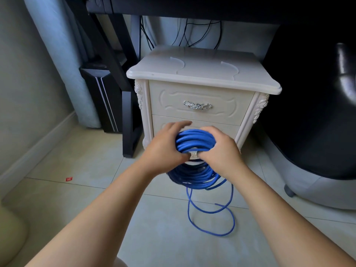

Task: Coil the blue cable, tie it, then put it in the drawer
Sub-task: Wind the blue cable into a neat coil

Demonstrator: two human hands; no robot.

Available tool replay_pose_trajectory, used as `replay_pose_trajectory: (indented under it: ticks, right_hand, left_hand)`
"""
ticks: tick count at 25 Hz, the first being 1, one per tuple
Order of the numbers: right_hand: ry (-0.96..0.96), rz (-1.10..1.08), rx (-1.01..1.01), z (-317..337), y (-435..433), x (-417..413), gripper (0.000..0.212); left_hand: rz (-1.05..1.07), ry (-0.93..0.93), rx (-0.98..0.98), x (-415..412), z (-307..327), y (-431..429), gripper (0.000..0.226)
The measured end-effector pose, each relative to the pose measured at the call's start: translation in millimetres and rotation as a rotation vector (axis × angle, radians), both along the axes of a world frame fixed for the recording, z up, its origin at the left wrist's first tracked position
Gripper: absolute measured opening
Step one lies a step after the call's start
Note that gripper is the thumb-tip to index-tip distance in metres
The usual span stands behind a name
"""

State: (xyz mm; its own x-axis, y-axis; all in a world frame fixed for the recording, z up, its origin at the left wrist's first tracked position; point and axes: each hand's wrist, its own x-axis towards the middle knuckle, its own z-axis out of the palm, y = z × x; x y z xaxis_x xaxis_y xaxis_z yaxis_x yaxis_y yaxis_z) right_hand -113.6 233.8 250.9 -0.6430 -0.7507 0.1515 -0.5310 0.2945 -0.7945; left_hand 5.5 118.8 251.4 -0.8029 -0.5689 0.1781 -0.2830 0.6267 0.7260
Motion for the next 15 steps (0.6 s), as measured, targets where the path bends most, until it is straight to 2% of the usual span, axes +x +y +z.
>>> replay_pose_trajectory:
  ticks: [1,3,5,7,12,15]
  right_hand:
    - [0.050,0.035,0.053,0.4,1.2,2.3,0.049]
    - [0.078,0.051,0.091,-0.4,3.3,3.5,0.049]
    - [0.058,0.043,0.055,0.1,3.6,3.8,0.048]
    - [0.023,0.037,-0.020,1.0,3.2,3.6,0.048]
    - [-0.190,-0.004,-0.203,-3.1,5.9,-3.2,0.040]
    - [-0.340,-0.058,-0.294,-8.1,5.1,-2.6,0.037]
  left_hand:
    - [-0.031,-0.046,-0.052,0.0,-1.2,2.0,0.071]
    - [-0.016,-0.061,-0.016,-1.1,0.0,5.3,0.052]
    - [0.045,-0.027,0.001,-3.2,3.5,6.6,0.036]
    - [0.089,0.017,0.051,-4.9,6.1,6.8,0.031]
    - [0.246,0.156,0.499,-6.4,5.5,1.0,0.022]
    - [0.318,0.214,0.665,-7.2,6.0,-1.4,0.022]
